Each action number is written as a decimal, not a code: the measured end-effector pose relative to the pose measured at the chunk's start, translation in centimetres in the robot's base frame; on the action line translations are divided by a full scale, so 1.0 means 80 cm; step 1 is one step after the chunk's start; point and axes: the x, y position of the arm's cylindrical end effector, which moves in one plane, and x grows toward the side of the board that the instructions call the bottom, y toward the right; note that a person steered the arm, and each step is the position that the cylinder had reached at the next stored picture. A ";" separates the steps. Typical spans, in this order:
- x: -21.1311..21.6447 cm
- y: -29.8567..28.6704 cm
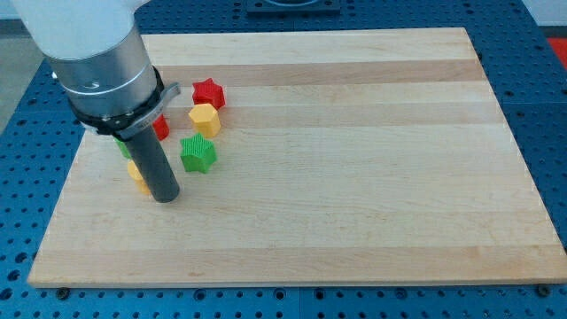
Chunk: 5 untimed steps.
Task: Move your arm to the top center
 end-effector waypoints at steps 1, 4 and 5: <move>-0.064 0.016; -0.048 0.024; 0.070 0.032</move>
